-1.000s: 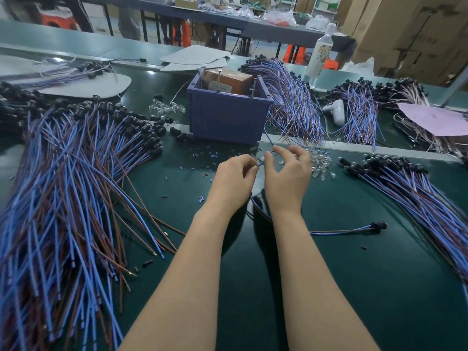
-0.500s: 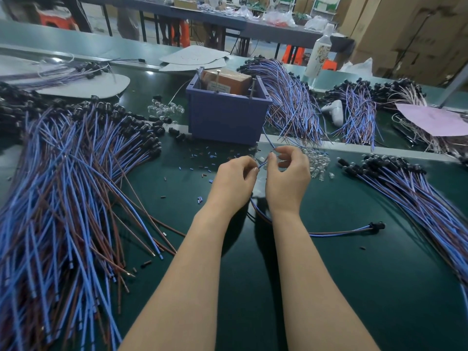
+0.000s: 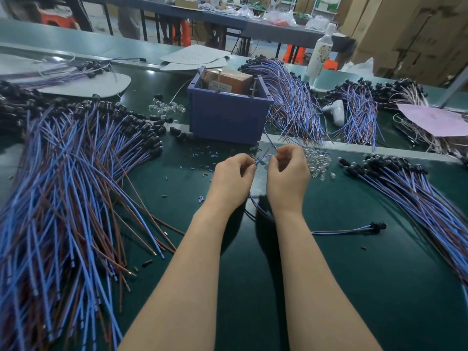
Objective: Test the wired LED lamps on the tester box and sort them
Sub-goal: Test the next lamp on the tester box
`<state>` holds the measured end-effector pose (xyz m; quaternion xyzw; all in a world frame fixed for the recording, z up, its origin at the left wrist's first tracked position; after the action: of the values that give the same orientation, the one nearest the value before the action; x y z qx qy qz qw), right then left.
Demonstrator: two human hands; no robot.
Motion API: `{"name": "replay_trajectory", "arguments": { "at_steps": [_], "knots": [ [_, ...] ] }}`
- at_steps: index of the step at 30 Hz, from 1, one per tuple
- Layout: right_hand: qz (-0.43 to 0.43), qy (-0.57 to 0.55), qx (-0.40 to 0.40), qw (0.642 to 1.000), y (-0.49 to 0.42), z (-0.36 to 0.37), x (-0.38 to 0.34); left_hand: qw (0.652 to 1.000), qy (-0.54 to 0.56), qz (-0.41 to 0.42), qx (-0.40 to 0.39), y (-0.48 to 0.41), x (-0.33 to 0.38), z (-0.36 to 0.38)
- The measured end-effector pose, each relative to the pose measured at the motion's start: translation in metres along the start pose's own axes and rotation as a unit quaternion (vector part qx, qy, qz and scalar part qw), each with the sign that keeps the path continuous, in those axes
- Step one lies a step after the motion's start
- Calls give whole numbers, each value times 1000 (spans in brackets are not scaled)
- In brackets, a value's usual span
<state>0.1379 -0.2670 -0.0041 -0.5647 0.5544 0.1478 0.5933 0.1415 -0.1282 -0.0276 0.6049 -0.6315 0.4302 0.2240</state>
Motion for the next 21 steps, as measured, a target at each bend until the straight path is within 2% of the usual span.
{"name": "replay_trajectory", "arguments": {
  "at_steps": [10,13,17,21],
  "knots": [
    [-35,5,18,999,6,3,-14,1000,-18,0,-6,-1,1,3],
    [-12,-44,21,999,5,2,-13,1000,-10,-6,3,-1,-2,0],
    [66,-115,47,990,-1,-6,3,1000,11,-10,1,-1,-2,-1],
    [80,-87,10,993,-4,-3,13,1000,17,-15,-6,-1,-3,0]
  ]
}}
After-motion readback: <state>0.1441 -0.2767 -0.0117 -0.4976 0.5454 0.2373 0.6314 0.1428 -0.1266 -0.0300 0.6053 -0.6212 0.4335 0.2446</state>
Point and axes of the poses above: each hand's wrist, its own y-axis away from the middle knuckle, its own z-axis out of the palm, x = y × z, the point moved 9 cm from there along -y, towards the middle knuckle, and after that the axes turned 5 degrees about -y, right-handed, at the moved point
